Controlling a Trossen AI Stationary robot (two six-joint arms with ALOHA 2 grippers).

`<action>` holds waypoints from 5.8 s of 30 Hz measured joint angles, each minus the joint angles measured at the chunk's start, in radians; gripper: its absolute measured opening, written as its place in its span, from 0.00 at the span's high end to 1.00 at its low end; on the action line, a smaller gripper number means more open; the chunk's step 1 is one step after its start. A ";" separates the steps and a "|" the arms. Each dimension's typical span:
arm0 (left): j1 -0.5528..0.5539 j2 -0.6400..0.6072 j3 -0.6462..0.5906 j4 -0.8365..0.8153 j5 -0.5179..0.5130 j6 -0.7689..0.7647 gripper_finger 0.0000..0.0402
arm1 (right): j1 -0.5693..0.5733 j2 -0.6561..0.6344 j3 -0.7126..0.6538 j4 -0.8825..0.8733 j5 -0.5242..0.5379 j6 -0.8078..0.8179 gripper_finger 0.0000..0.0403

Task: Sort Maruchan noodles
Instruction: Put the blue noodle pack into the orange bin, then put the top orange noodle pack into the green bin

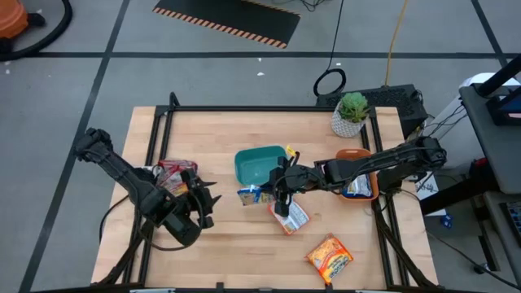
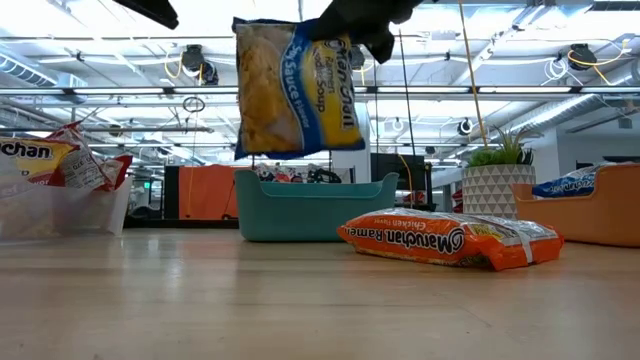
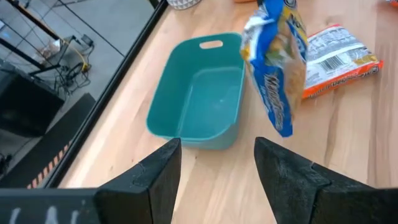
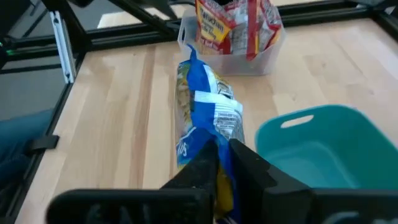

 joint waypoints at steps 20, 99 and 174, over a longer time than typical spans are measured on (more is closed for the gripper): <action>-0.047 -0.001 0.000 -0.172 0.041 -0.172 0.48 | -0.001 -0.229 0.000 -0.303 0.001 0.110 1.00; 0.006 -0.001 0.000 -0.076 0.089 -0.025 0.48 | 0.009 -0.684 -0.187 -1.418 0.216 0.874 0.74; -0.039 0.000 -0.084 0.189 0.139 0.273 0.48 | 0.068 -0.562 -0.547 0.358 0.347 0.071 0.88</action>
